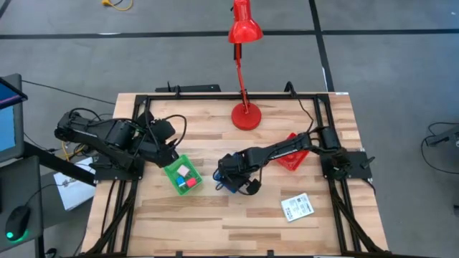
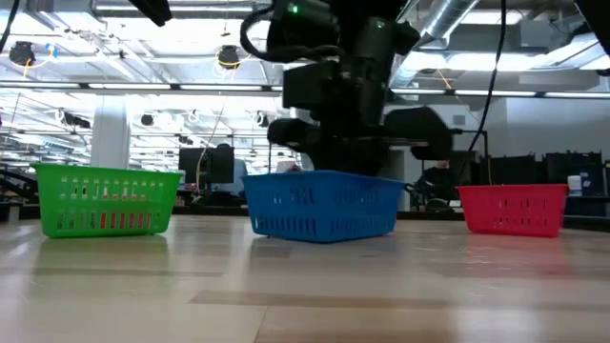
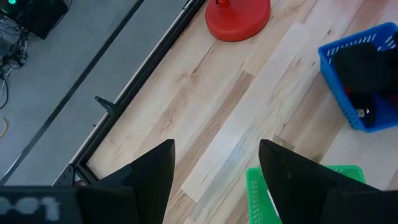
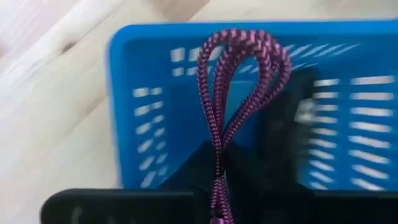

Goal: Pick and place items into bin
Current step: Put the pink charger cable into the blue basket, then put the card reader box into the red basket

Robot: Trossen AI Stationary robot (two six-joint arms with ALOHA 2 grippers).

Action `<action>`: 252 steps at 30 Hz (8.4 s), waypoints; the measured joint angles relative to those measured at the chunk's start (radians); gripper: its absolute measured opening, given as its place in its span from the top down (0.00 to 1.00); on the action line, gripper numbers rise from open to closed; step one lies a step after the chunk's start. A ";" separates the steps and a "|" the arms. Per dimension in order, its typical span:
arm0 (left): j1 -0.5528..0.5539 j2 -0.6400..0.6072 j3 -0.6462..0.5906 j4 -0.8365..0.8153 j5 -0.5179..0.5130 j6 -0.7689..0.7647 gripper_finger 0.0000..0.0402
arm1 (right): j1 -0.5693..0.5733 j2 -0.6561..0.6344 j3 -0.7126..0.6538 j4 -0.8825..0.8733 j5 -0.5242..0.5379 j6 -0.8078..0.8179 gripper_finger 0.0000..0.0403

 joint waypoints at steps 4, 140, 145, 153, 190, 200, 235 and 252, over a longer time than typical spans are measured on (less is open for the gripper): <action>0.000 0.000 0.000 0.000 0.003 0.000 0.44 | 0.003 -0.002 0.004 0.022 0.053 0.017 0.88; -0.007 0.008 -0.182 0.741 0.059 0.281 0.44 | 0.279 -0.796 -0.235 -0.605 -0.027 1.282 0.73; -0.007 0.114 -0.280 1.197 0.283 0.698 0.44 | 0.366 -0.887 -0.444 -0.441 -0.028 1.574 0.73; -0.006 0.445 -0.280 1.601 0.352 1.028 0.44 | 0.499 -0.848 -0.607 -0.383 -0.067 1.818 0.78; -0.050 1.214 0.551 1.426 0.450 1.393 0.44 | 0.741 -0.848 -0.921 0.040 0.081 2.133 1.00; -0.045 1.264 0.549 1.527 0.469 1.389 0.44 | 0.736 -0.912 -1.040 0.151 0.080 2.191 1.00; -0.112 1.274 0.564 1.251 0.060 1.442 0.44 | 0.592 -0.796 -0.945 0.293 0.266 1.995 1.00; -0.109 1.274 0.675 0.949 0.066 1.476 0.44 | 0.586 -0.633 -0.944 0.395 0.219 1.982 1.00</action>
